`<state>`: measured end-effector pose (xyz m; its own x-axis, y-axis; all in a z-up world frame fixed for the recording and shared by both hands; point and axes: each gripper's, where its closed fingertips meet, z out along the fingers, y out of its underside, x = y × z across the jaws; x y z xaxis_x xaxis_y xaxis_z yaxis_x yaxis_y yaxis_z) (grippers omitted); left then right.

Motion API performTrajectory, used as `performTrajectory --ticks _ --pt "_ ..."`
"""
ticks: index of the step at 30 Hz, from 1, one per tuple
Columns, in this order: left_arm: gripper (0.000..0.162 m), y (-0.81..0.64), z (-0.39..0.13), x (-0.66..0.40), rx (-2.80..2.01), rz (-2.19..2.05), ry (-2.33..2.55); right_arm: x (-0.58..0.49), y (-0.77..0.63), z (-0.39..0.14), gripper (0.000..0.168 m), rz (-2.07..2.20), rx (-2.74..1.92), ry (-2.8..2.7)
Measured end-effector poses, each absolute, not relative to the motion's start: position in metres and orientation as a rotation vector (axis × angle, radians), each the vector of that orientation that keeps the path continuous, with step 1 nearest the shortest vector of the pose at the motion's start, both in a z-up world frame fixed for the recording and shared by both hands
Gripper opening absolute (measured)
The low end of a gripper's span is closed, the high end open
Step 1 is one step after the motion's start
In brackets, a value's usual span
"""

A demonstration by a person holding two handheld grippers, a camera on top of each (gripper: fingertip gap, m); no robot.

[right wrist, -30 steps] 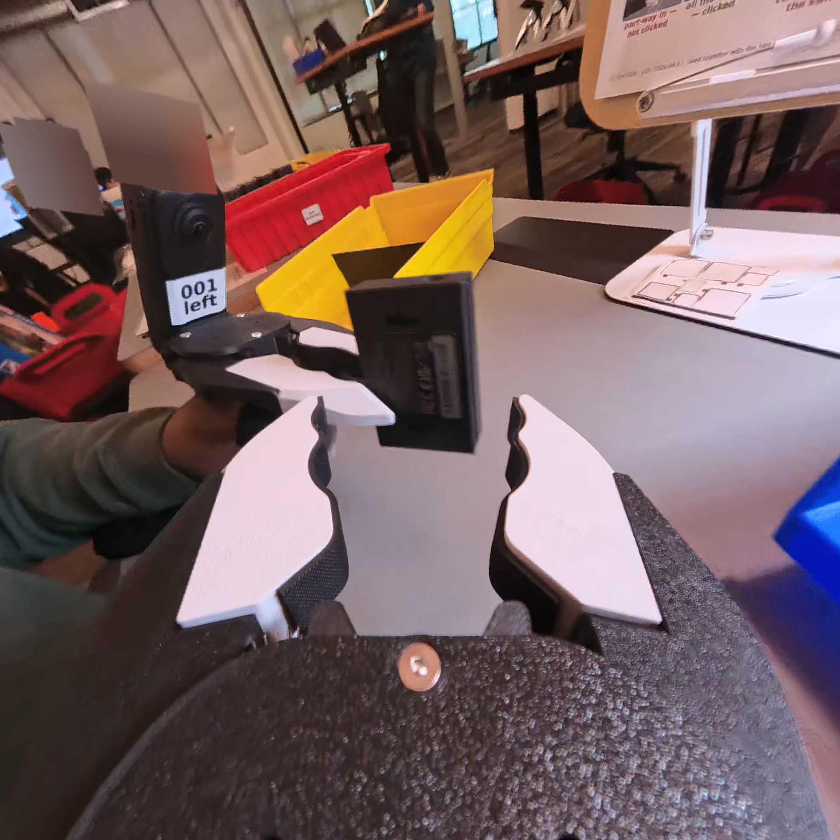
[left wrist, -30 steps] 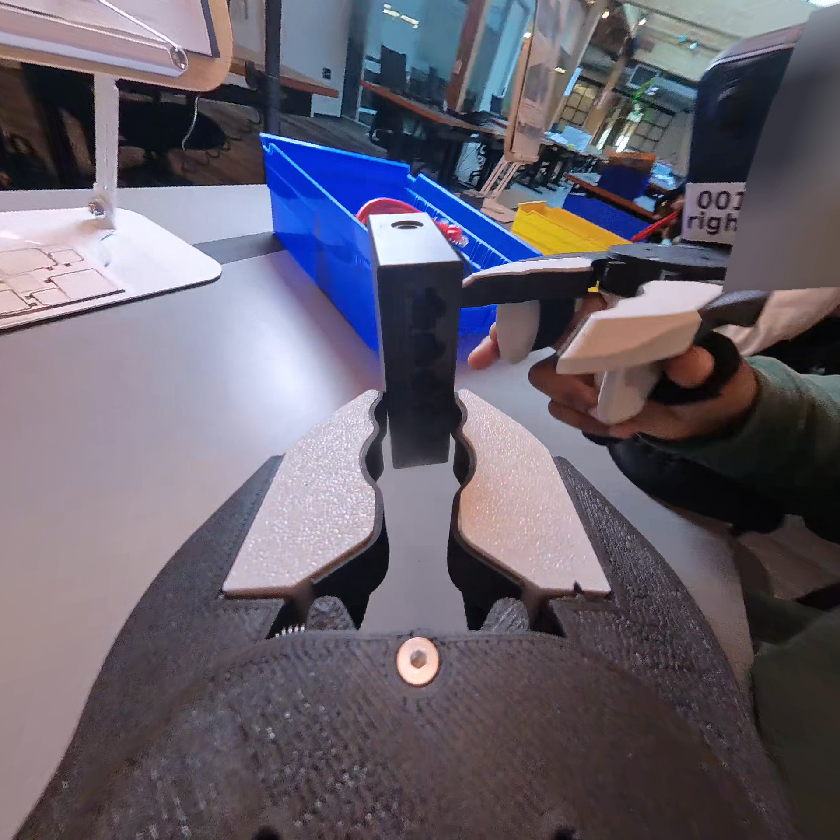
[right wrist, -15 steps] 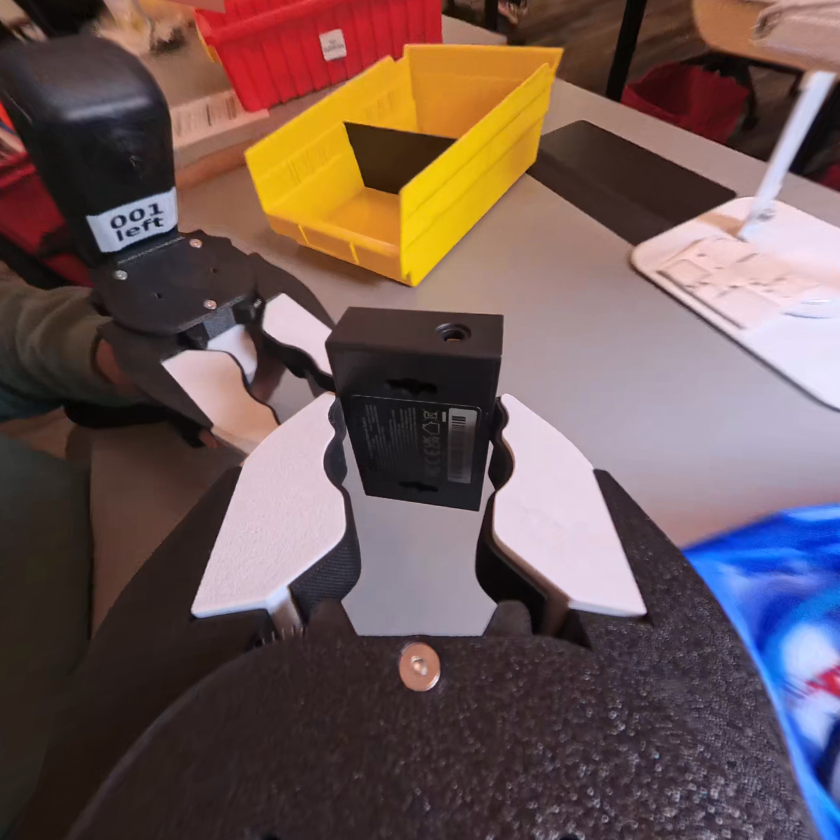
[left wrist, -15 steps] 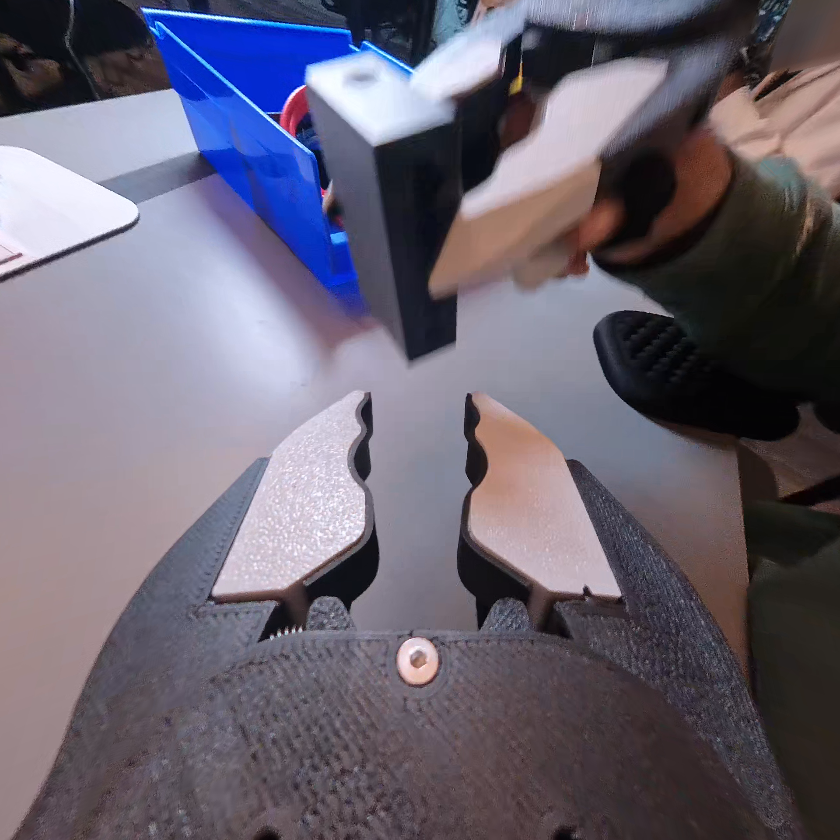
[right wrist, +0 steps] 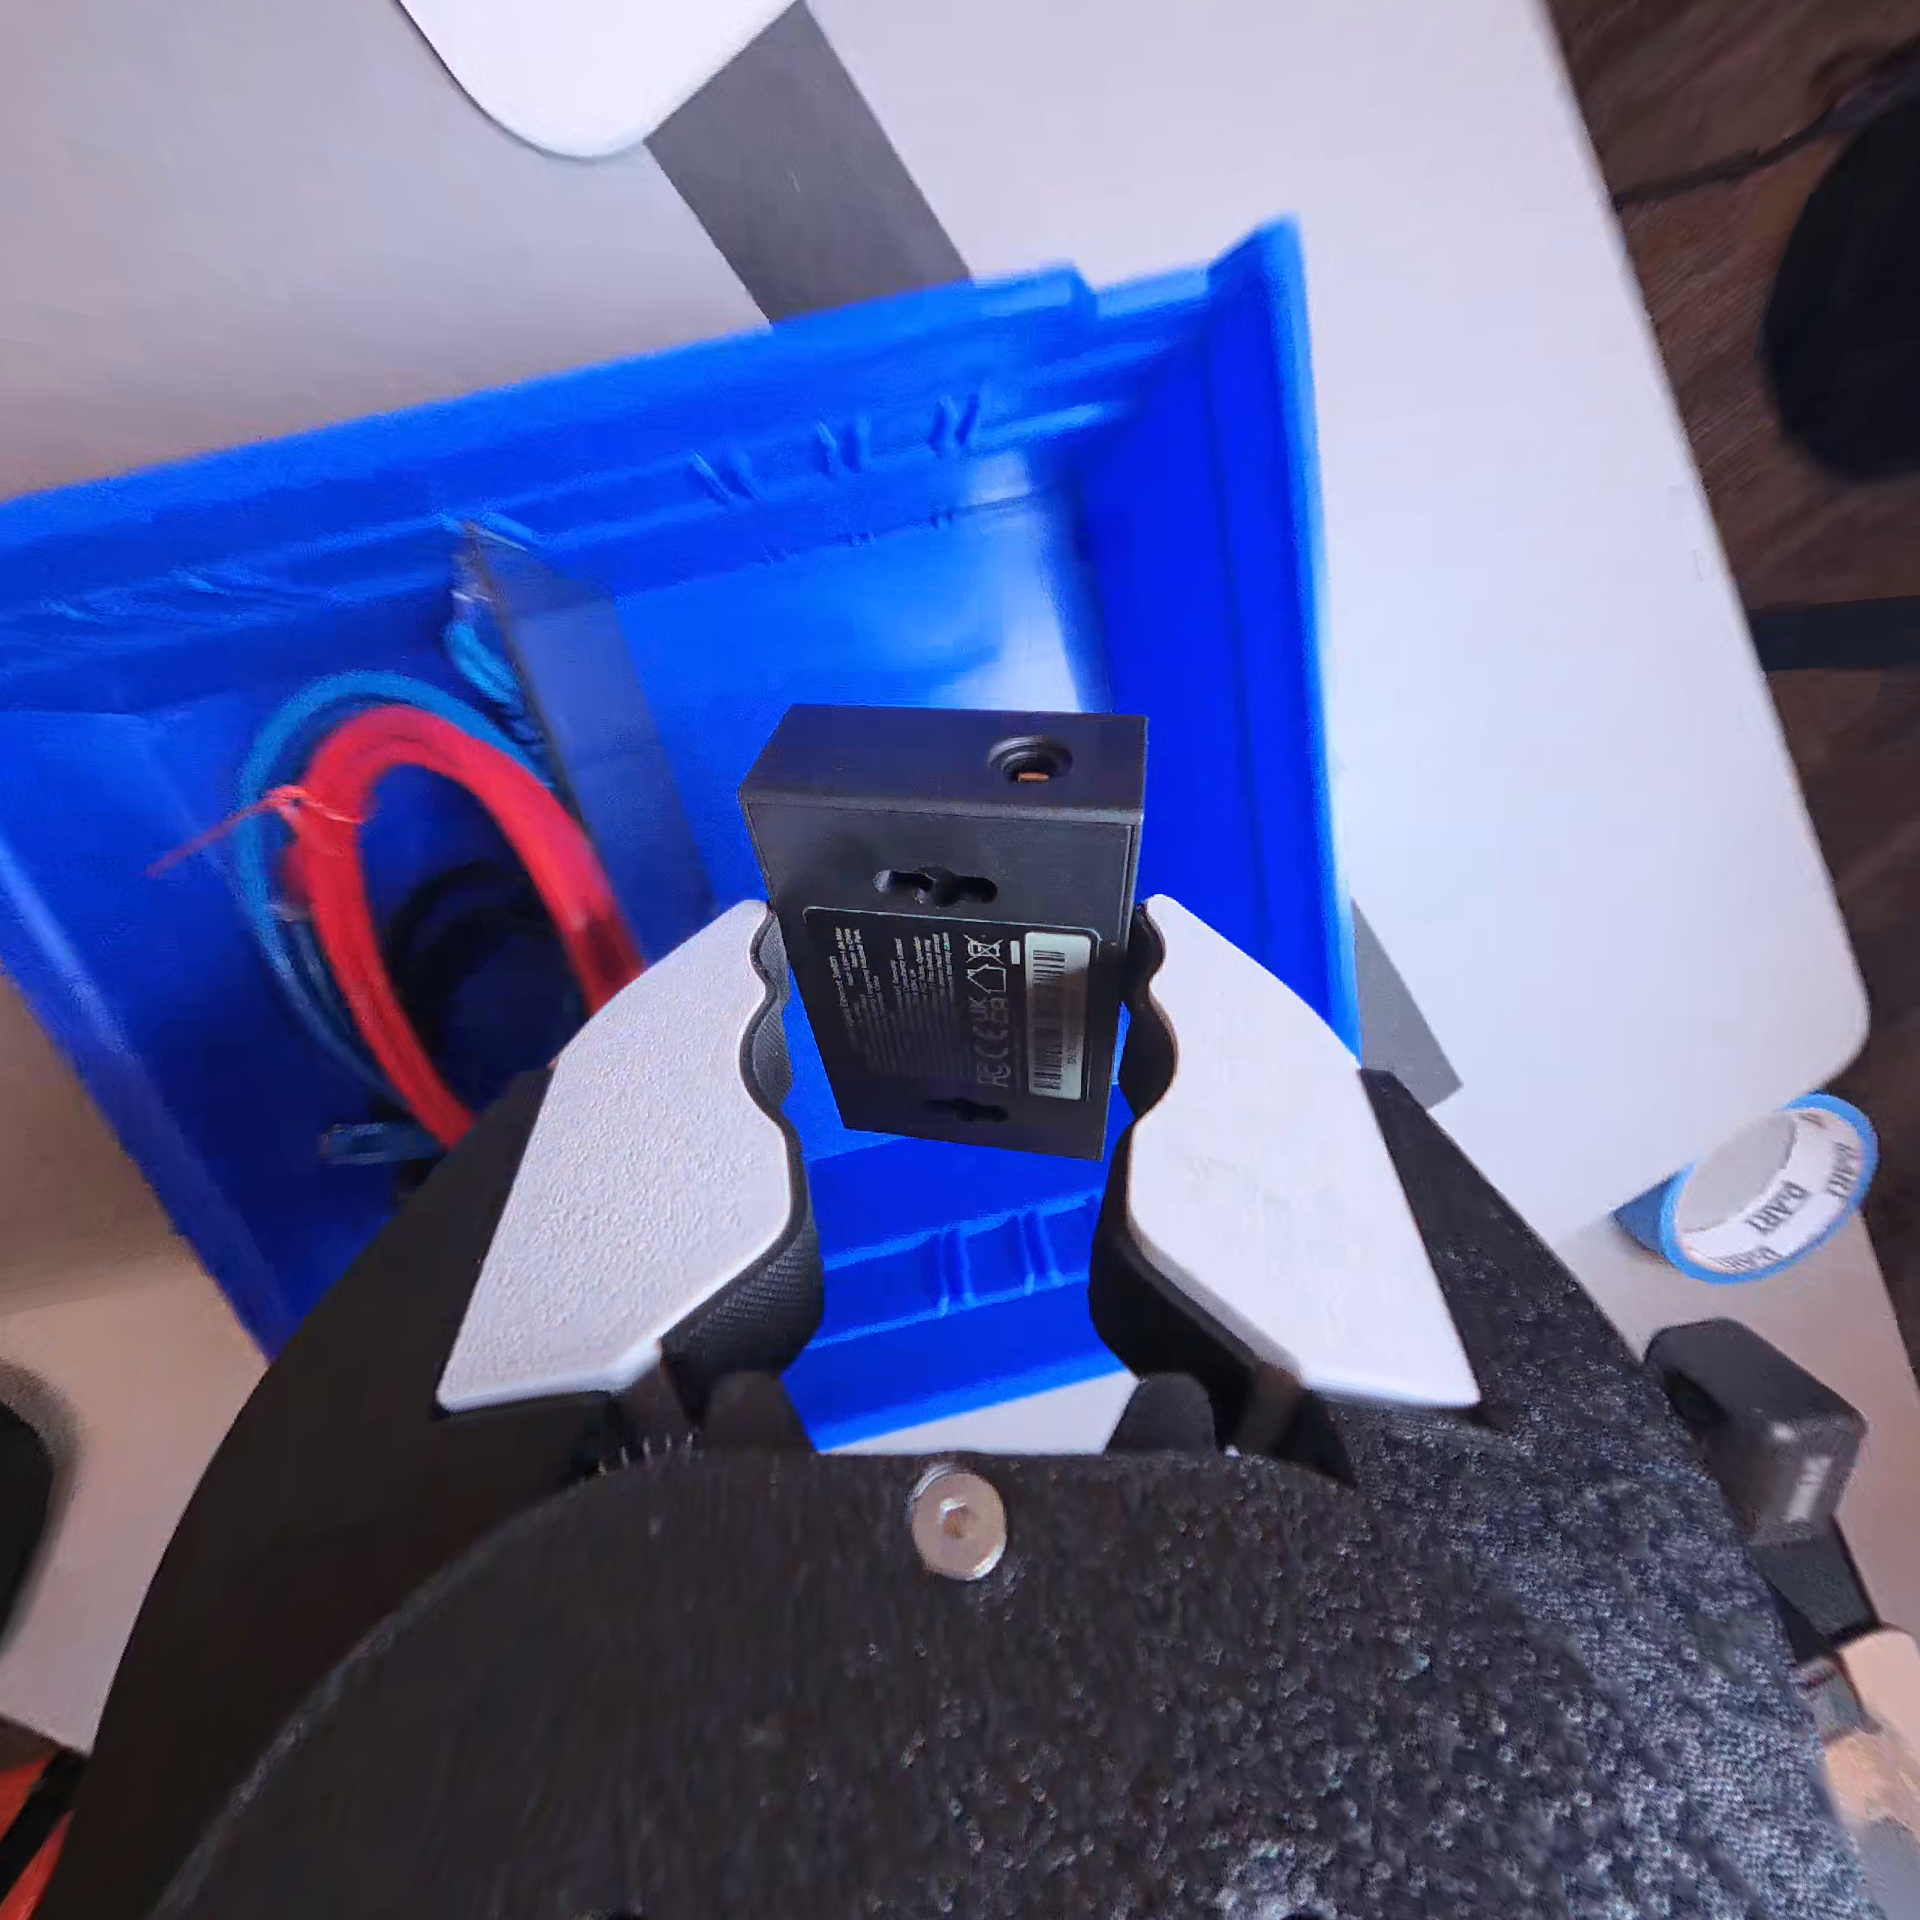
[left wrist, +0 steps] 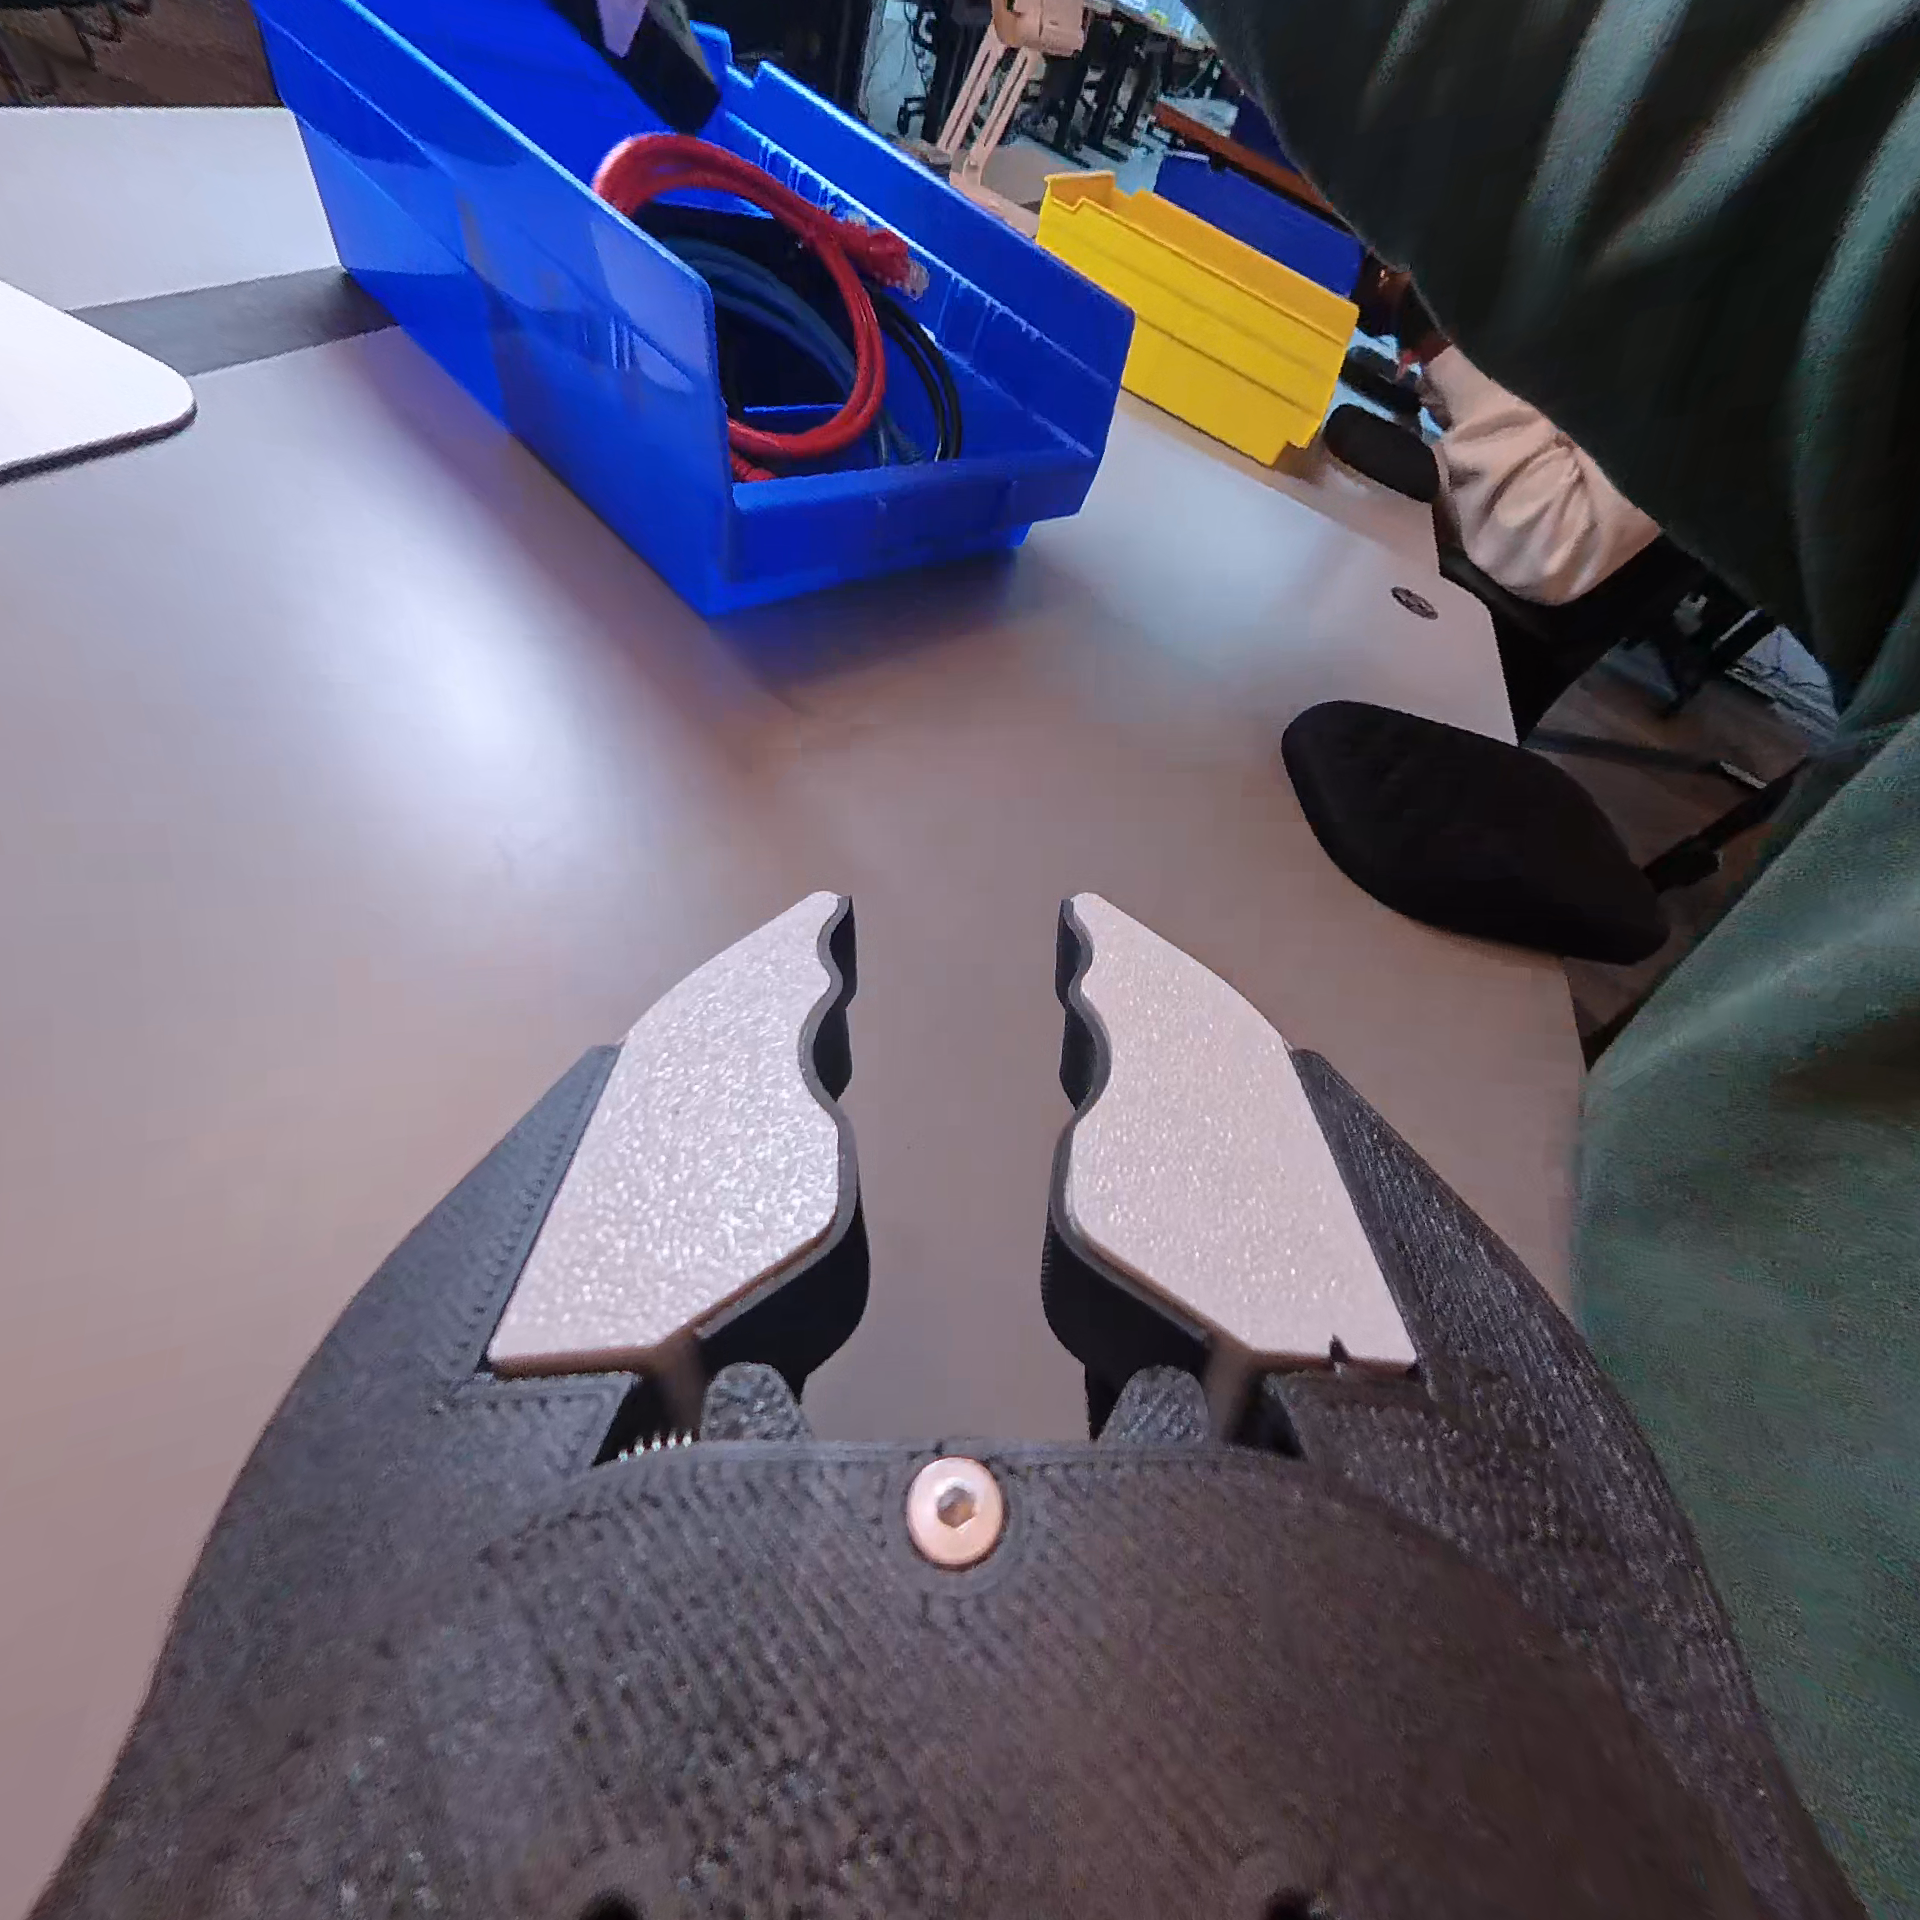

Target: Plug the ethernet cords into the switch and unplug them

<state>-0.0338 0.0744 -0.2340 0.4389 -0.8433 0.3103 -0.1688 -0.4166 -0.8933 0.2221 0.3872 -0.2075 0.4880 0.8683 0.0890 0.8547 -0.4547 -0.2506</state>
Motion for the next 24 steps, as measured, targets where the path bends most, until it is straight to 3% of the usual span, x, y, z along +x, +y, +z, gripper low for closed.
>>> performTrajectory --ticks 6,15,18,24 --pt "0.036 0.075 -0.248 -0.031 -1.886 -0.992 0.911 0.229 0.392 -0.273 0.063 -0.059 -2.56 -1.717" --pt "0.035 0.073 -0.255 -0.03 -1.909 -1.003 0.935 0.223 0.394 -0.308 0.063 -0.094 -2.539 -1.738" --pt "0.035 0.07 -0.256 -0.028 -1.908 -1.002 0.95 0.22 0.4 -0.289 0.066 -0.084 -2.462 -1.667" --pt "0.034 0.069 -0.247 -0.028 -1.87 -0.997 0.945 0.194 0.384 -0.169 0.069 0.034 -2.017 -1.336"
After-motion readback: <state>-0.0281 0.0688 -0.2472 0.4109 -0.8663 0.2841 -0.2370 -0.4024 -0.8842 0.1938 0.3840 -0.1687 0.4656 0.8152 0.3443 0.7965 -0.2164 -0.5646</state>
